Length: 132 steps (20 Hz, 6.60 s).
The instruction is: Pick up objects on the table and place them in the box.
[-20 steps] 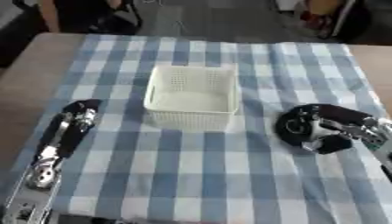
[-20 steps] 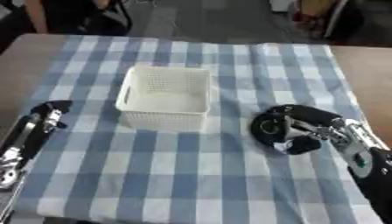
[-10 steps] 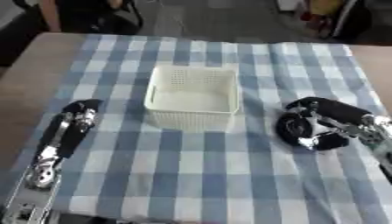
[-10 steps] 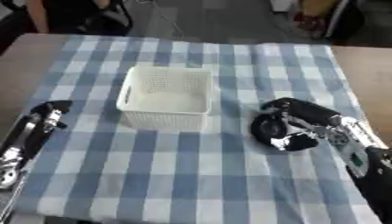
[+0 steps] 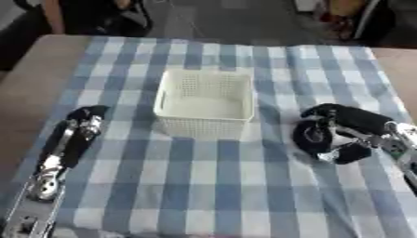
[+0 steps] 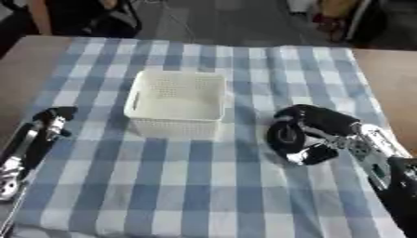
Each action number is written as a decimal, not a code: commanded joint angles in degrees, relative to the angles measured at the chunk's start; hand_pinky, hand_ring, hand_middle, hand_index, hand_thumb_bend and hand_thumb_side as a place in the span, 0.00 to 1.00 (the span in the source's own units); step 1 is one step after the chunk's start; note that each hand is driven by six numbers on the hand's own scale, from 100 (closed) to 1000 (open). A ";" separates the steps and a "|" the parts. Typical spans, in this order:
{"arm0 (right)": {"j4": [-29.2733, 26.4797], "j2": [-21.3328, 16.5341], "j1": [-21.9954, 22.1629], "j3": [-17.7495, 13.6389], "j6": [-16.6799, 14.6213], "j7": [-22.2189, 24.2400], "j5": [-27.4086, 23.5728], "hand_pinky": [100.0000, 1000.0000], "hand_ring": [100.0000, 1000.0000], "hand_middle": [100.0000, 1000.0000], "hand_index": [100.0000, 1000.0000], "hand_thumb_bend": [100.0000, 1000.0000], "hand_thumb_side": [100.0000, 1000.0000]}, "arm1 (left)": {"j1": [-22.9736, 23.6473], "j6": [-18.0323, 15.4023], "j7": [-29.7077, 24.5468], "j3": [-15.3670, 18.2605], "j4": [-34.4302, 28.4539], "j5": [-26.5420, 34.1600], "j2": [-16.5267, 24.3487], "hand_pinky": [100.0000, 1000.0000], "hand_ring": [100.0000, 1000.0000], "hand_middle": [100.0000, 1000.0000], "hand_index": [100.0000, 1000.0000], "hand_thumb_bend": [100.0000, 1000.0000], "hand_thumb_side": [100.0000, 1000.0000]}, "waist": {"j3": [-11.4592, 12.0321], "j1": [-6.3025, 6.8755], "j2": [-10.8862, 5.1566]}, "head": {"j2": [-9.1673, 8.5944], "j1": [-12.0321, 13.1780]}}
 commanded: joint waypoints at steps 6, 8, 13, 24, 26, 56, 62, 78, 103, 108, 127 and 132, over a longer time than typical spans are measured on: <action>-0.42 -2.56 -0.86 -0.30 -0.62 2.90 -0.65 1.00 0.98 0.93 0.68 0.32 0.63 | -0.27 -0.09 -0.01 0.20 -0.67 -0.37 1.20 0.59 0.76 0.77 0.80 0.20 1.00 | -0.08 -0.08 -0.77 | 0.05 0.02; -0.26 -2.52 -0.88 -0.30 -0.65 3.13 -0.56 1.00 0.98 0.93 0.68 0.31 0.63 | -0.29 -0.10 -0.04 0.18 -0.66 -0.38 1.19 0.59 0.76 0.77 0.80 0.20 1.00 | -0.04 -0.08 -0.75 | 0.05 0.03; 0.24 -2.10 -1.18 -0.40 -0.54 3.11 -0.09 1.00 0.98 0.92 0.67 0.26 0.59 | -0.29 -0.11 -0.08 0.17 -0.64 -0.38 1.17 0.59 0.76 0.77 0.80 0.20 1.00 | 0.10 -0.09 -0.70 | 0.05 -0.06; 3.38 -0.78 -2.87 -0.21 -1.34 3.07 2.90 1.00 0.97 0.92 0.68 0.24 0.56 | -0.47 -0.17 -0.24 0.03 -0.61 -0.40 1.06 0.59 0.76 0.77 0.80 0.20 1.00 | 0.58 -0.23 -0.60 | 0.05 -0.30; 4.17 -0.79 -3.34 -0.07 -1.81 2.95 4.01 1.00 0.97 0.92 0.68 0.24 0.56 | -0.52 -0.19 -0.29 0.00 -0.60 -0.42 1.06 0.59 0.76 0.77 0.80 0.20 1.00 | 0.69 -0.30 -0.55 | 0.05 -0.33; 3.63 -1.53 -3.27 -2.01 -2.99 -13.21 9.41 0.62 0.52 0.49 0.50 0.00 0.75 | -0.47 -0.14 -0.23 -0.01 -0.38 -0.46 0.89 0.59 0.76 0.77 0.80 0.18 1.00 | 0.94 -0.55 -0.56 | 0.05 -0.54; -0.22 -2.85 -2.66 -4.72 -0.48 -14.06 4.00 0.62 0.51 0.49 0.48 0.00 0.73 | -0.38 -0.09 -0.09 0.11 -0.30 -0.47 0.83 0.59 0.75 0.77 0.80 0.18 1.00 | 0.73 -0.47 -0.58 | -0.93 -0.75; -6.68 -5.28 -5.12 -12.05 7.83 -17.22 -6.25 0.61 0.48 0.47 0.48 0.00 0.72 | -0.21 -0.08 -0.05 0.19 -0.19 -0.41 0.75 0.59 0.75 0.77 0.80 0.17 1.00 | 0.27 -0.29 -0.71 | -2.28 -0.30; -2.80 8.89 -19.71 -7.73 4.39 -13.43 -2.11 0.62 0.49 0.48 0.49 0.00 0.67 | -0.32 -0.39 -0.95 -0.58 0.25 -0.56 0.26 0.59 0.75 0.77 0.80 0.17 1.00 | 0.57 -0.02 -0.59 | -2.03 -1.96; -2.04 11.66 -21.30 -7.11 3.59 -12.76 -0.99 0.62 0.49 0.48 0.49 0.00 0.63 | -0.50 -0.51 -1.25 -0.88 0.47 -0.57 -0.09 0.60 0.75 0.77 0.80 0.16 1.00 | 0.92 0.31 -0.45 | -2.05 -2.58; 3.20 20.86 -24.07 -6.90 1.70 -14.36 3.56 0.60 0.47 0.47 0.49 0.00 0.57 | -1.80 -1.04 -2.63 -2.10 0.71 -0.18 -1.65 0.60 0.75 0.77 0.80 0.16 1.00 | 3.08 1.50 0.78 | -3.42 -5.43; 5.57 22.86 -23.45 -7.18 1.23 -15.24 5.47 0.60 0.47 0.46 0.49 0.00 0.60 | -2.20 -1.17 -2.91 -2.31 0.65 -0.09 -2.12 0.60 0.75 0.77 0.80 0.15 1.00 | 3.58 1.95 1.08 | -3.81 -6.04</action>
